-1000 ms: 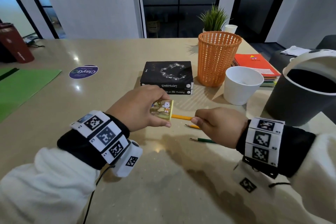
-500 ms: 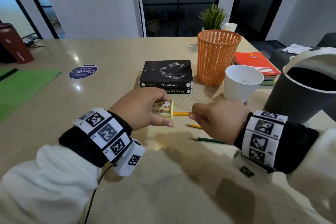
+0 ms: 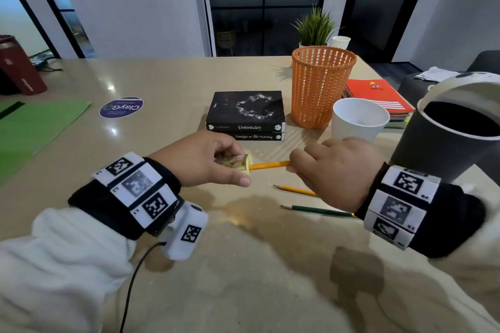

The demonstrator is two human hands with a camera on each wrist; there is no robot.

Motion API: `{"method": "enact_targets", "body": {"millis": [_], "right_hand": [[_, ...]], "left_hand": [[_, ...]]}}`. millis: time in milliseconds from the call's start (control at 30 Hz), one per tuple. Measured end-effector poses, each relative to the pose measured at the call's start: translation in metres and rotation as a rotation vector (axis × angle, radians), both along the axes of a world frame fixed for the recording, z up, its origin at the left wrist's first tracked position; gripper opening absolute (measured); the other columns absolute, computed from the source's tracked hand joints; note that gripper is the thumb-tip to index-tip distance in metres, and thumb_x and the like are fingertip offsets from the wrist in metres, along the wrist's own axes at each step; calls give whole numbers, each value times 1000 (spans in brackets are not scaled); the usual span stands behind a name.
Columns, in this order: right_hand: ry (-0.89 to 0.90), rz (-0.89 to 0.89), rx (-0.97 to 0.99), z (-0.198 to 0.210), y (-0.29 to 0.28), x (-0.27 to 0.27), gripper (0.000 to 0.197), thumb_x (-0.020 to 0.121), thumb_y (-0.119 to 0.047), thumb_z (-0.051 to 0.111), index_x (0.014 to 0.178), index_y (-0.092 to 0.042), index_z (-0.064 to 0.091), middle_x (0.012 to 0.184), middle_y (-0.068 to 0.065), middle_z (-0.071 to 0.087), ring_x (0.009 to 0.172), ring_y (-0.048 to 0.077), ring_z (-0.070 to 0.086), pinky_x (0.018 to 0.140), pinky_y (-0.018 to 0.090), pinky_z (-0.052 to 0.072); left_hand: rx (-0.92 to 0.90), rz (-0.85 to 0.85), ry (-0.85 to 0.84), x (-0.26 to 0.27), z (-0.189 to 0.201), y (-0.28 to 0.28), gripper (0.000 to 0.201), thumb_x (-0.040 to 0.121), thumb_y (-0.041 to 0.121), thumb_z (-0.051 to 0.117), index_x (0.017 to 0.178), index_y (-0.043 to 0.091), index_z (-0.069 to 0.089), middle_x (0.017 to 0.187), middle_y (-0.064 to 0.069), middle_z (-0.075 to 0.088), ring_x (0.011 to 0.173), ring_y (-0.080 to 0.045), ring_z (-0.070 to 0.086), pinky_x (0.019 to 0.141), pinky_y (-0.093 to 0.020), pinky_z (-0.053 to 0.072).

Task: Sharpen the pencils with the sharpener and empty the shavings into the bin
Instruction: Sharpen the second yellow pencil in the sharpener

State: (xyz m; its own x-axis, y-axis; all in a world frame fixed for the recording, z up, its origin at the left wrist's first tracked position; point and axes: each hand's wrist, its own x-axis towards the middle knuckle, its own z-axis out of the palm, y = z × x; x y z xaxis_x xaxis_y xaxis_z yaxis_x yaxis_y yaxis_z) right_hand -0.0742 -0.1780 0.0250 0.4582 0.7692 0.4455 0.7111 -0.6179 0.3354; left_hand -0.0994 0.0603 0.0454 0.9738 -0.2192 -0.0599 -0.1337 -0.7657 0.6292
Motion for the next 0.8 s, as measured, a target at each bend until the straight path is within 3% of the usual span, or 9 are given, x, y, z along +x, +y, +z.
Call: {"method": "enact_targets", "body": {"millis": [133,233,333,433,500,600,700,800], "right_hand": [[182,-56,48,-1,3,-3,35,89,-39,31,69,-15,48,40,-3,45,30,23,45,37,19,28],[333,-149,18,-1,7,-4,35,94,-44,28,70,-21,39,48,-4,35,52,26,51,41,21,21],[544,-174,70,-5,9,-3,39,96,-42,31,62,-24,30,56,-6,37,66,20,42,44,22,19],[424,-179,72,0,11,-7,35,95,-43,26,69,-23,38,54,-4,43,56,25,47,42,24,22],[296,-124,-18,-2,10,-7,32,89,-39,28,77,-17,47,54,-1,52,44,27,52,39,24,30],[131,-31,-92,-5,8,0,20,88,-33,32,83,-15,38,55,2,53,39,25,50,35,25,34],[152,-25,-31,-5,7,-1,24,88,-36,31,77,-15,35,44,-1,49,29,23,45,34,21,32],[220,-115,13,-2,9,-6,33,89,-40,29,70,-17,40,38,-2,43,29,23,43,35,18,28]], "left_hand": [[105,-2,-64,-2,-3,-4,44,54,49,80,89,31,60,83,12,61,76,-6,57,67,-22,43],[205,-2,-172,-3,-3,-8,49,57,49,80,97,31,58,89,14,58,80,-6,54,67,-17,40],[328,-62,-274,-1,-1,-8,56,59,52,77,105,27,57,95,14,55,85,-6,48,69,-10,33],[297,-28,-228,-1,2,-5,53,58,54,76,102,31,56,93,17,55,82,-5,50,68,-12,36],[227,7,-162,-1,4,-5,50,55,56,76,95,33,58,90,16,58,80,-3,54,68,-19,43],[136,-3,-45,-1,5,-8,46,54,54,77,91,30,62,86,10,62,79,-9,59,71,-27,47],[110,-17,-31,-4,3,-12,44,55,51,78,90,30,61,85,10,61,80,-10,59,72,-27,46],[196,-19,-166,-4,1,-15,48,57,52,78,94,31,57,86,15,55,78,-5,53,67,-20,42]]}}
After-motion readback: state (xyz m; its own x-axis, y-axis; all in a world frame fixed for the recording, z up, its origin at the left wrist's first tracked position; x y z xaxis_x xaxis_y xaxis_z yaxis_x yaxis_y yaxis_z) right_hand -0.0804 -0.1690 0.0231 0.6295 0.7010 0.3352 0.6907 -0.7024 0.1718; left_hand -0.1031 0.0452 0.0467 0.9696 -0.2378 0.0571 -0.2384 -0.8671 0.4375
